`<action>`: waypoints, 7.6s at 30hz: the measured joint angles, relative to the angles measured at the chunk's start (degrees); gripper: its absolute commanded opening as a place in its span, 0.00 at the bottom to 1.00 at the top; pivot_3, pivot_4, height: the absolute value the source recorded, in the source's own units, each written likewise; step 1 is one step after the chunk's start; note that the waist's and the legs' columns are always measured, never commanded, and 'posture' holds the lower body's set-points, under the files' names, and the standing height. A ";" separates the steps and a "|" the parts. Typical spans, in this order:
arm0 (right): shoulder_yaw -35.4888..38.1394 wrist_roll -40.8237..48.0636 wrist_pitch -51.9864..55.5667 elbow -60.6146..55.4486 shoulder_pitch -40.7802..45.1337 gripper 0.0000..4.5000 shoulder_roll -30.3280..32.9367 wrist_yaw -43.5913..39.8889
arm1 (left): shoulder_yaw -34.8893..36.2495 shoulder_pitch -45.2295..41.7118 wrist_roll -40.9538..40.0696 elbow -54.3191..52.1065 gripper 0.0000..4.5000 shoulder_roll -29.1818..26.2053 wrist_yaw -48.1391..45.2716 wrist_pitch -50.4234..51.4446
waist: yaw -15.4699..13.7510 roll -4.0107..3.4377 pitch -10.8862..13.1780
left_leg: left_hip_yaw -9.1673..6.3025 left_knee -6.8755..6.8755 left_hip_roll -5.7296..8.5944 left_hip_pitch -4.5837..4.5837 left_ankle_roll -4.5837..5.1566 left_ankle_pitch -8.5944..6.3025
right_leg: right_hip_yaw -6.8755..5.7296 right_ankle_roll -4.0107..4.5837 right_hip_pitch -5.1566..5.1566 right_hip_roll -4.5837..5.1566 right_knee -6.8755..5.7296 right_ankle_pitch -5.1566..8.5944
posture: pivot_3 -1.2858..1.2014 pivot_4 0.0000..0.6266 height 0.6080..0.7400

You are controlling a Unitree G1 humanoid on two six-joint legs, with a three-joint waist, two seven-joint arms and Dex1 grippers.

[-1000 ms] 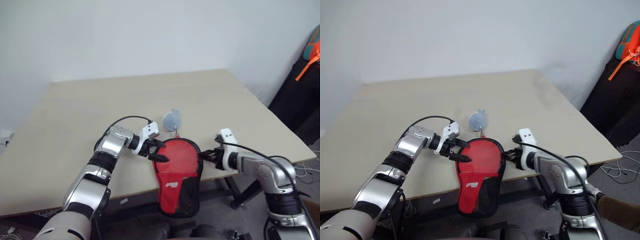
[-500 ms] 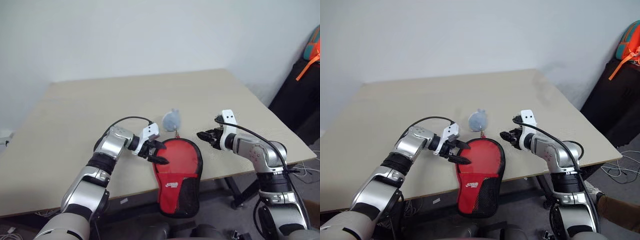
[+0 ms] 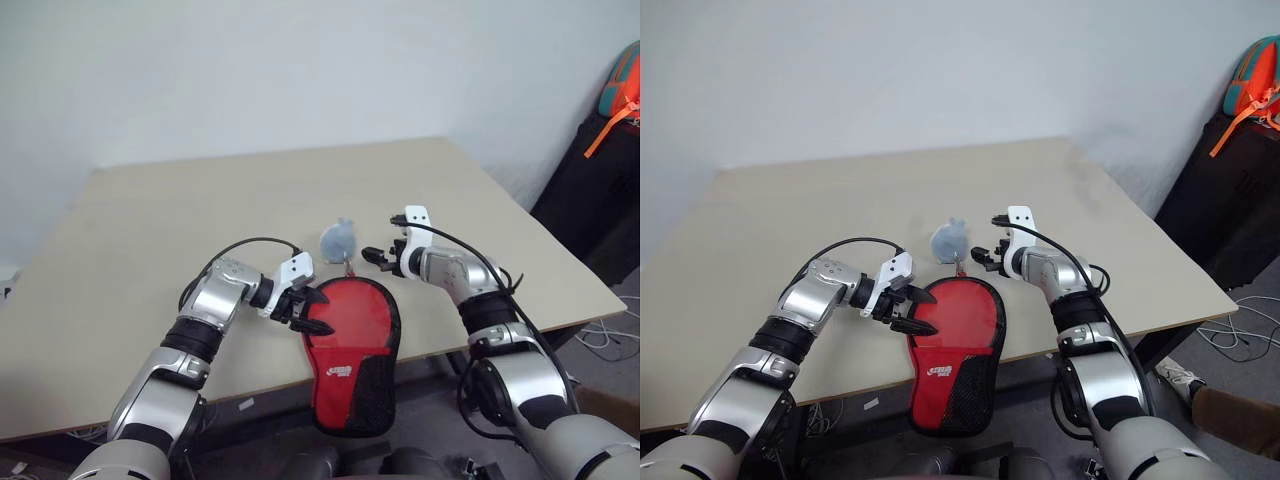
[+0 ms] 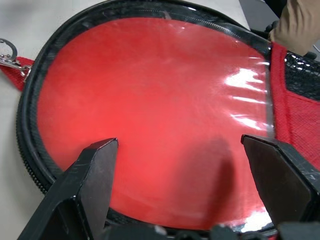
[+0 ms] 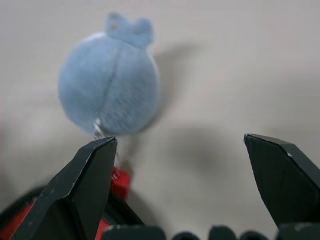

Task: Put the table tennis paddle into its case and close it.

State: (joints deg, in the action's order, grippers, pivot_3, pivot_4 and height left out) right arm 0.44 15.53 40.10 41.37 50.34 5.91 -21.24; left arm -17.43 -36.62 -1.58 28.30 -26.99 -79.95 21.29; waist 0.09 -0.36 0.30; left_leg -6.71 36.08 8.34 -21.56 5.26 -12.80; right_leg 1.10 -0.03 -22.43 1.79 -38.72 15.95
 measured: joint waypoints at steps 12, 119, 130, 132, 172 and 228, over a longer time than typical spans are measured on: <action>-1.41 -5.27 -9.08 19.34 6.09 0.98 -6.56 -2.76 | 0.94 1.78 -1.57 1.66 0.93 -0.10 1.61 -4.13 | 0.05 -0.10 -0.03 | 0.00 -0.09 0.00 0.12 -0.13 0.08 | 0.05 0.02 0.04 -0.06 -0.03 -0.01 | 0.52 0.00 1.00; 22.79 22.88 25.60 -98.78 -72.67 0.45 23.17 -7.73 | 0.50 -7.45 1.00 36.87 0.93 7.32 2.36 -37.98 | -4.59 -0.30 -0.95 | -0.07 -0.27 0.22 0.99 1.20 -1.37 | -0.66 -1.45 1.86 0.98 0.31 2.12 | 0.52 0.00 1.00; 15.43 17.00 22.15 -85.12 -65.75 0.52 28.54 -4.46 | 0.50 -7.32 1.16 36.88 0.93 6.41 3.21 -38.00 | -3.24 -0.37 -0.85 | -0.03 -0.29 0.19 0.96 1.21 -1.38 | -0.81 -1.42 1.88 1.11 0.45 2.13 | 0.52 0.00 1.00; 15.20 16.64 21.90 -82.98 -61.92 0.60 26.92 -2.80 | 0.50 -7.30 1.16 36.88 0.93 6.26 3.24 -38.08 | -3.20 -0.35 -0.86 | -0.03 -0.33 0.17 0.96 1.20 -1.38 | -0.84 -1.42 1.85 1.11 0.45 2.13 | 0.52 0.00 1.00; 15.36 28.42 31.66 -85.53 -65.26 0.07 25.75 -3.77 | 0.54 -7.36 1.11 36.86 0.93 6.74 2.00 -38.25 | -3.38 -0.47 -0.81 | -0.05 -1.01 0.08 0.96 1.19 -1.39 | -0.98 -1.40 1.87 1.19 0.97 2.13 | 0.52 0.00 1.00; 15.01 29.01 11.10 -87.47 -77.26 0.99 33.16 -10.03 | 0.53 -7.79 1.23 37.54 0.93 6.55 3.73 -38.20 | -3.26 -0.22 -0.51 | 0.04 -1.38 0.02 0.87 1.00 -1.51 | -2.06 -1.39 1.87 2.02 1.20 2.15 | 0.52 0.00 1.00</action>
State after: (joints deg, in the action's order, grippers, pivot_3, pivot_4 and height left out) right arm 15.46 44.54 51.20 -46.10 -26.92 39.07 -31.26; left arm -16.90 -44.41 -0.35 65.83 -20.44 -76.22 -16.91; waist -3.17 -0.58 -0.21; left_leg -6.67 34.71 8.35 -20.69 6.26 -14.30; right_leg -0.96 -1.41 -20.56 3.81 -37.52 18.10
